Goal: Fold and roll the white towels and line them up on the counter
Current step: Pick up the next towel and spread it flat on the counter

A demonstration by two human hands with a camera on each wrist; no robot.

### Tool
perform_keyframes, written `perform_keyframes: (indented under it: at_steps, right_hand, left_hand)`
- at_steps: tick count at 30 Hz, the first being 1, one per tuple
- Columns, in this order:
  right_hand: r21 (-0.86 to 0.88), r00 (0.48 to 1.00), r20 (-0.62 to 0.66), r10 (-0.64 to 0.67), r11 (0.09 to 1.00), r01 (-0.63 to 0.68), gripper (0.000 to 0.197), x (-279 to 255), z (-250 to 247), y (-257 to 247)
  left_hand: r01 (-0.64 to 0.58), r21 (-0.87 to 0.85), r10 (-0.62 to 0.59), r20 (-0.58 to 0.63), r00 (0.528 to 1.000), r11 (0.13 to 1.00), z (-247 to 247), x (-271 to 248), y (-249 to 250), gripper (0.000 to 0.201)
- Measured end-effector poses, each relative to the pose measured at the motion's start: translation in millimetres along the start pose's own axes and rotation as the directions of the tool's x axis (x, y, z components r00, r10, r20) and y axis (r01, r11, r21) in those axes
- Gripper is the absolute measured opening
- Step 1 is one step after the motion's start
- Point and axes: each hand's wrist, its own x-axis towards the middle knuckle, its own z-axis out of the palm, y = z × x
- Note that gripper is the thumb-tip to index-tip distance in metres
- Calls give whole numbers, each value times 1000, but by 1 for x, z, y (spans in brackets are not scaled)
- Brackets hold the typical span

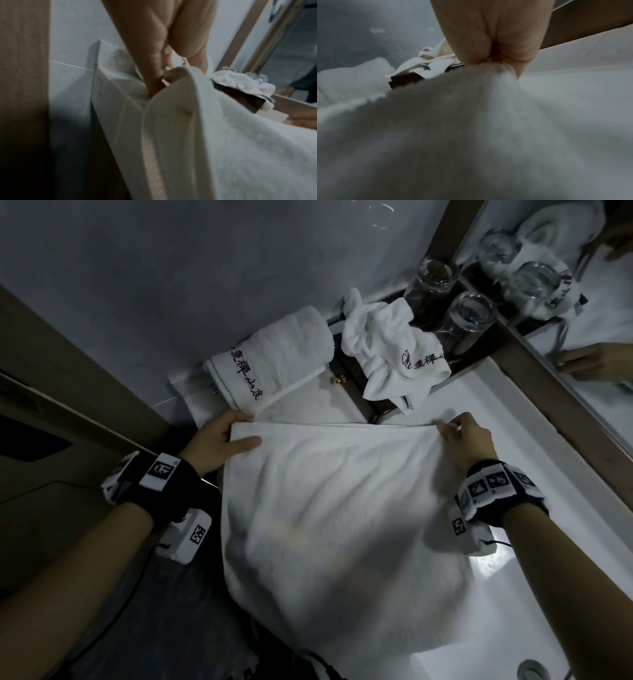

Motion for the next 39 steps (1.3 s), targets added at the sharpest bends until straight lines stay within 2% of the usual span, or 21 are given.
perform_keyframes:
  at_steps: [2,5,6,8,10,13,15,17,19,21,24,27,30,34,37,39]
  right_hand:
    - [-13,1000,11,24,1000,-24,41,2,-2,2]
    - [10,998,-40,56,998,-55,43,1,-2,0]
    - [42,996,-77,43,998,-40,39,-1,-2,-1]
    - [93,993,-110,-42,994,52,22,-4,-2,-2]
    - [48,991,-41,-129,990,130,11,-6,-4,-3]
    - [-28,974,68,-217,975,220,22,-11,-9,0]
    - [-50,968,82,-238,969,242,21,-21,-9,3]
    - [-146,971,65,-231,960,238,25,-36,-5,4]
    - [-230,966,33,-255,939,255,36,-56,-1,0]
    - [-239,943,4,-332,915,324,44,-79,4,-8]
    - [-211,891,70,-449,866,453,45,-117,11,-22]
    - [-62,822,204,-531,831,553,39,-156,20,-22]
    - [160,778,325,-538,842,515,32,-192,26,-10]
    - [177,714,406,-570,816,551,37,-222,37,16]
    - [95,682,506,-528,820,564,68,-236,41,30]
    - [-122,638,590,-495,727,676,90,-244,49,39]
  left_hand:
    - [6,-10,-6,-20,1000,1000,0,0,-2,16]
    - [-21,11,22,-169,985,1000,1,5,0,15]
    - [-24,46,33,-219,975,999,4,6,0,11]
    - [-14,152,57,-284,957,988,12,5,-1,14]
    - [-39,267,116,-280,953,963,19,2,-1,17]
    - [-43,495,196,-263,945,868,19,-4,-2,24]
    - [38,541,143,-289,947,840,18,-10,1,33]
    - [99,548,97,-317,944,831,22,-24,4,42]
    - [75,591,145,-316,938,803,31,-47,8,46]
    - [-28,636,236,-245,940,771,46,-74,11,47]
    - [-240,608,294,12,956,757,73,-117,11,46]
    - [-423,558,332,261,906,715,102,-154,5,46]
    - [-466,568,332,329,884,678,122,-180,-4,48]
    - [-469,641,268,391,881,607,134,-199,-14,68]
    - [-453,684,182,433,883,571,142,-207,-21,88]
    - [-444,708,129,453,882,549,147,-210,-24,99]
